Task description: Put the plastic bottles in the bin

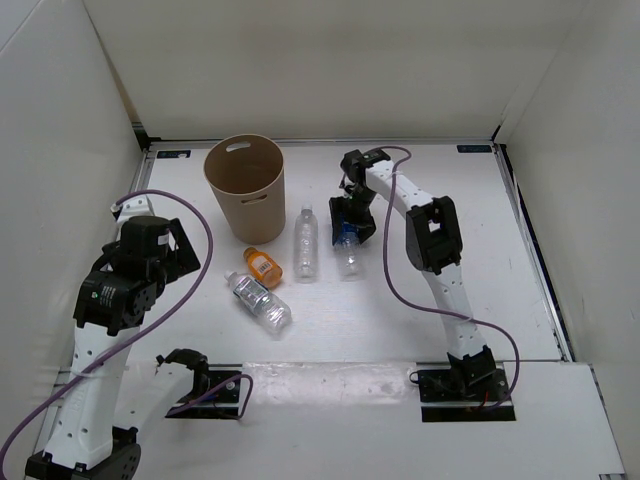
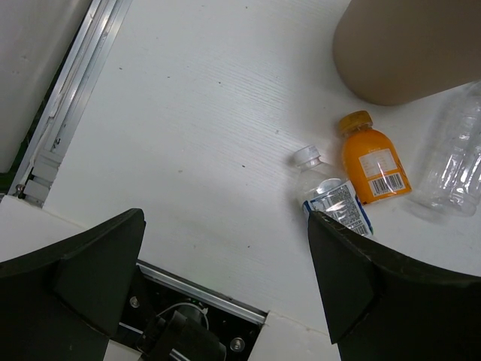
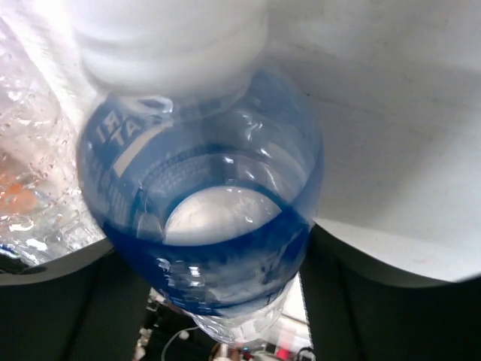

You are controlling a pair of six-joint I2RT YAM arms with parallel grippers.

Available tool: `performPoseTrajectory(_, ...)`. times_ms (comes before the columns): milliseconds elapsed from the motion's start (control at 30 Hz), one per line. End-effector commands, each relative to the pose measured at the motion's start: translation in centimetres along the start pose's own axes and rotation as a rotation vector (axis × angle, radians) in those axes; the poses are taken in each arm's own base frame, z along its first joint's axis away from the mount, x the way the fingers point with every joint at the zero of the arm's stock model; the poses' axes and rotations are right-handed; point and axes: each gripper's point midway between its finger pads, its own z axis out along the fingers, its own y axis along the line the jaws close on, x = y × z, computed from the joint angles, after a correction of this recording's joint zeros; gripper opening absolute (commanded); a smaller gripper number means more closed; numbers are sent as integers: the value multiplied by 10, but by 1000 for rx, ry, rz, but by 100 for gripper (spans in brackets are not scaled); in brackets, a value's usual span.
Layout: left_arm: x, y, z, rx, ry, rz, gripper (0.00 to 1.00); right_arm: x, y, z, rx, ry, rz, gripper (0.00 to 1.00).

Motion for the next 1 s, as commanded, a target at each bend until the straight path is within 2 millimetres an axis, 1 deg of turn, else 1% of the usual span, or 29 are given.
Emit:
performPoseTrajectory(0, 0, -2, -2, 9, 2, -3, 100, 6, -3, -3, 33, 27, 9, 71)
performPoseTrajectory(67, 1, -2, -1, 9, 8, -5, 100, 7, -9, -6, 44, 30, 25, 71)
performPoseTrajectory(133, 2, -3, 0, 9, 11, -5, 100, 9, -13, -6, 47, 40, 35, 68)
performPoseTrajectory(167, 2, -4, 2, 10, 13, -5, 100, 10, -12, -12, 46, 29, 34, 66)
performPoseTrajectory(200, 2, -4, 2, 9, 15, -5, 100, 7, -14, -16, 41, 19, 43, 61)
performPoseTrajectory(233, 1, -5, 2, 11, 12, -6, 100, 5, -10, -30, 31, -17, 42, 60)
performPoseTrajectory(267, 1, -4, 2, 8, 14, -2, 100, -3, -10, -37, 18, -56, 45, 58)
performPoseTrajectory(300, 1, -4, 2, 11, 12, -5, 100, -8, -7, -47, 2, -91, 50, 55)
performPoseTrajectory(333, 2, -4, 2, 8, 15, -1, 100, -16, 1, -74, -36, -170, 38, 53)
performPoseTrajectory(367, 1, -5, 2, 12, 12, 0, 100, -25, 4, -87, -69, -223, 39, 50)
performPoseTrajectory(433, 2, -4, 3, 10, 12, -6, 100, -40, 25, -140, -161, -387, 25, 49)
performPoseTrajectory(467, 3, -5, 4, 12, 13, 0, 100, -39, 40, -164, -214, -445, -3, 47)
performPoseTrajectory(500, 5, -6, 5, 15, 22, 0, 100, -56, 56, -185, -288, -546, -20, 46)
performPoseTrajectory(533, 5, -7, 5, 20, 21, 0, 100, -58, 64, -198, -323, -584, -29, 44)
performPoseTrajectory(567, 5, -8, 7, 20, 24, 3, 100, -49, 83, -227, -402, -631, -50, 44)
performPoseTrajectory(600, 4, -9, 7, 23, 18, 1, 100, -65, 101, -247, -475, -734, -89, 44)
performPoseTrajectory(633, 4, -10, 7, 27, 23, 4, 100, -58, 116, -264, -519, -774, -119, 44)
performPoseTrajectory(667, 5, -10, 8, 28, 24, 1, 100, -54, 129, -271, -579, -772, -115, 44)
performPoseTrajectory(700, 4, -11, 8, 32, 24, 5, 100, -65, 155, -301, -684, -889, -196, 44)
performPoseTrajectory(733, 4, -11, 7, 36, 21, 2, 100, -62, 167, -305, -742, -884, -198, 44)
performPoseTrajectory(767, 4, -11, 7, 36, 20, 4, 100, -58, 187, -317, -816, -909, -266, 44)
performPoseTrajectory(800, 4, -12, 6, 43, 19, 3, 100, -56, 200, -332, -885, -935, -276, 42)
performPoseTrajectory(833, 3, -11, 7, 39, 12, 0, 100, -55, 212, -347, -926, -977, -323, 42)
performPoseTrajectory(867, 5, -10, 8, 35, 16, 6, 100, -51, 228, -347, -947, -980, -338, 42)
performPoseTrajectory(900, 5, -9, 6, 41, 10, 3, 100, -50, 239, -356, -972, -1011, -372, 42)
performPoseTrajectory(933, 5, -8, 6, 36, 6, 2, 100, -46, 250, -371, -996, -1062, -411, 41)
performPoseTrajectory(967, 6, -8, 7, 36, 6, 3, 100, -42, 271, -355, -1017, -1035, -435, 41)
